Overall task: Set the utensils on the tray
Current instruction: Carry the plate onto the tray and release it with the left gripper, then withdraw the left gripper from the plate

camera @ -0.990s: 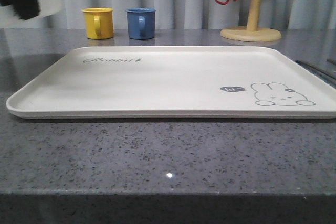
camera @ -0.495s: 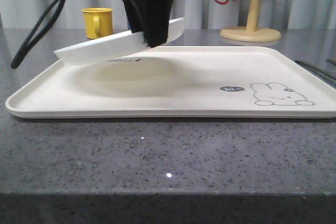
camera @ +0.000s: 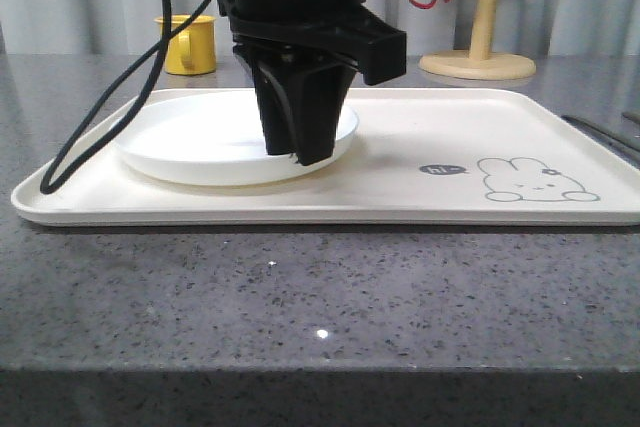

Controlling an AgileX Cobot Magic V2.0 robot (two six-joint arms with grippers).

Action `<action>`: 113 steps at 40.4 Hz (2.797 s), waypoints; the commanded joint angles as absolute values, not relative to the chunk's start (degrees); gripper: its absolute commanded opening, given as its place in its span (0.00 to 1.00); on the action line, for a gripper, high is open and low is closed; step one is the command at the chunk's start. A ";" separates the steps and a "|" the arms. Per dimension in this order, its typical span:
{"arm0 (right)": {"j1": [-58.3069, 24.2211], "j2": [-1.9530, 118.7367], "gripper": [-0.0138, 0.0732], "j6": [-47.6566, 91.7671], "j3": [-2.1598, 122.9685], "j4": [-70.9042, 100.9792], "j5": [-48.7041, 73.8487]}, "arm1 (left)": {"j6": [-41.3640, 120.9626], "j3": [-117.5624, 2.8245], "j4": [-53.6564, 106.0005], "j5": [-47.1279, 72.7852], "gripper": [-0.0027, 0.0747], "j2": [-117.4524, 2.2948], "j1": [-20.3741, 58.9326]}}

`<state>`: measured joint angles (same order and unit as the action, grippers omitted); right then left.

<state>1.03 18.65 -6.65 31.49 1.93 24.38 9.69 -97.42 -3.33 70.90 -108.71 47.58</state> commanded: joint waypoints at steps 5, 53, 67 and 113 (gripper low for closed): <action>1.28 19.51 0.89 -6.30 33.42 1.89 20.10 | 9.07 -102.44 -2.29 72.71 0.51 -105.33 47.02; 1.28 19.51 0.89 -6.30 33.42 1.89 20.10 | 5.66 -44.92 4.14 27.87 0.01 -45.76 9.46; 1.28 19.51 0.89 -6.30 33.42 1.89 20.10 | 5.66 -26.55 1.17 21.43 0.01 -17.84 9.46; 0.89 41.00 0.59 1.50 46.07 2.56 36.37 | 5.66 -25.22 1.17 21.18 0.01 -13.61 9.46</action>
